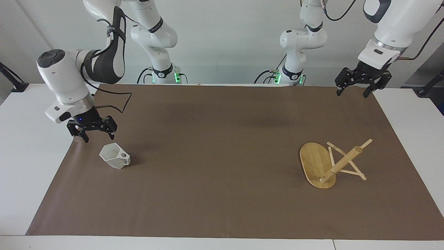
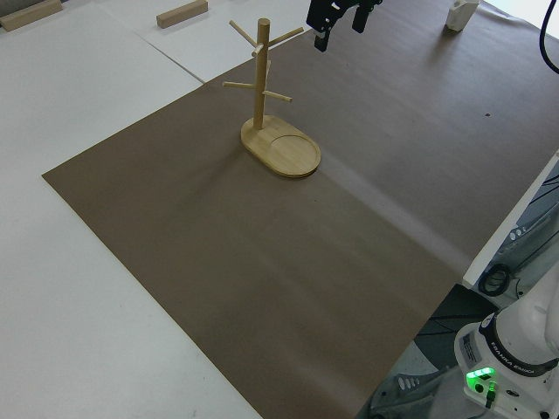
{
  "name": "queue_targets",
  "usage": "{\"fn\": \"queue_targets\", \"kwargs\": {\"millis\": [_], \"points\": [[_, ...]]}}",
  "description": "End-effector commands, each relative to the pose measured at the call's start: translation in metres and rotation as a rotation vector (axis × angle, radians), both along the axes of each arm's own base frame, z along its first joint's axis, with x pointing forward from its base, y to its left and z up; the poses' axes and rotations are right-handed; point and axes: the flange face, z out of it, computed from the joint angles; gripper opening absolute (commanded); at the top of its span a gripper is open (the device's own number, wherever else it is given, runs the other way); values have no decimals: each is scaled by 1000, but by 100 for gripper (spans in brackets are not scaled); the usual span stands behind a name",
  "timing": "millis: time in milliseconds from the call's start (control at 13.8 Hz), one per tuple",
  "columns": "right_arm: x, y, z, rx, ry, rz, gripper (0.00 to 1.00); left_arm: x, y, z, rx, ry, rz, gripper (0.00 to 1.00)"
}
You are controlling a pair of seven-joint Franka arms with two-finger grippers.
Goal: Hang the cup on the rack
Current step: 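Move the right gripper to the white cup's rim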
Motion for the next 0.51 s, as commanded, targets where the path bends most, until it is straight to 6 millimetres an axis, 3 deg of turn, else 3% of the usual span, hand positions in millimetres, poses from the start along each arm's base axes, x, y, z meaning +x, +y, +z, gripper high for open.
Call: {"fn": "queue_targets", "kwargs": {"millis": [0, 218, 435], "points": [[5, -11, -16, -28, -31, 35, 100, -8, 0, 0, -9, -3, 11, 100], [9, -11, -27, -26, -32, 29, 100, -8, 0, 0, -9, -3, 11, 100], [11, -15, -59, -26, -35, 29, 100, -8, 0, 0, -9, -3, 11, 100]]}}
